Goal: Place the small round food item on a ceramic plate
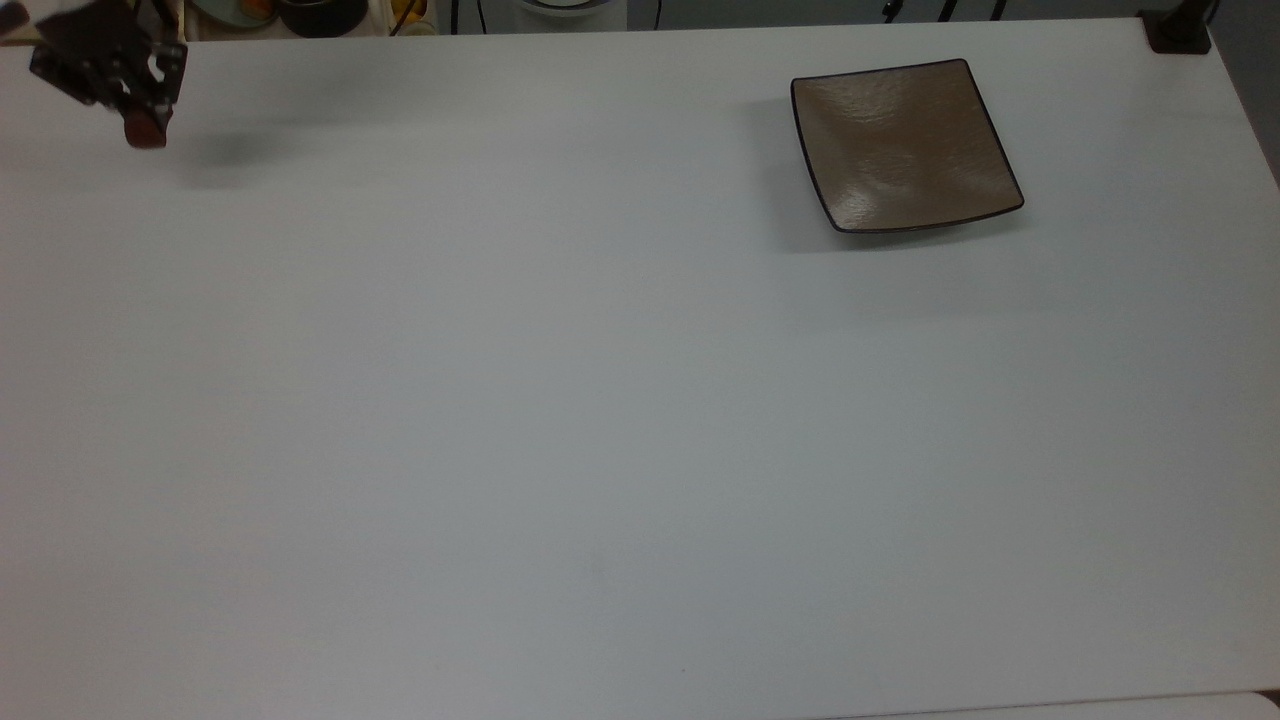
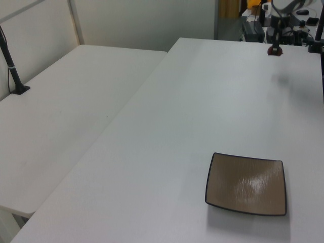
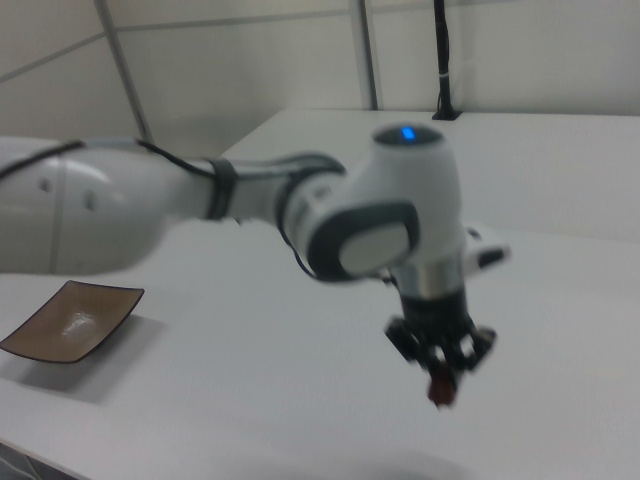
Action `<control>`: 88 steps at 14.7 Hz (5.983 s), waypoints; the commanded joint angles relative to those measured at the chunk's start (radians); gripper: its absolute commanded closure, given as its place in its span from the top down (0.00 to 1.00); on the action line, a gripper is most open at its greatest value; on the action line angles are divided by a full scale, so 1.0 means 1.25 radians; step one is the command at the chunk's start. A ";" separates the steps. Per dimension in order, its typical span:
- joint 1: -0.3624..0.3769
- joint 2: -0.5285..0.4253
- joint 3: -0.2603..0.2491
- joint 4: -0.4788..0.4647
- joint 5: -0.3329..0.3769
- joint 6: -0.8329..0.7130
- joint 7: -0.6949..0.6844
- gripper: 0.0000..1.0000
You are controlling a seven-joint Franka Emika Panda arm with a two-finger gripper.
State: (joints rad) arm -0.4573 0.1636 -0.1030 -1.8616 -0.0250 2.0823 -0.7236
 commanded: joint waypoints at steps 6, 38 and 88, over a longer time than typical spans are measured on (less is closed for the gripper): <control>0.238 -0.172 -0.006 0.087 0.003 -0.278 0.126 0.25; 0.720 -0.029 0.319 -0.041 0.067 0.005 0.878 0.31; 0.474 -0.198 0.039 0.122 0.041 -0.328 0.645 1.00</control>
State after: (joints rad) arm 0.1772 -0.0714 -0.0558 -1.6869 0.0034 1.6472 0.2799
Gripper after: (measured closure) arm 0.000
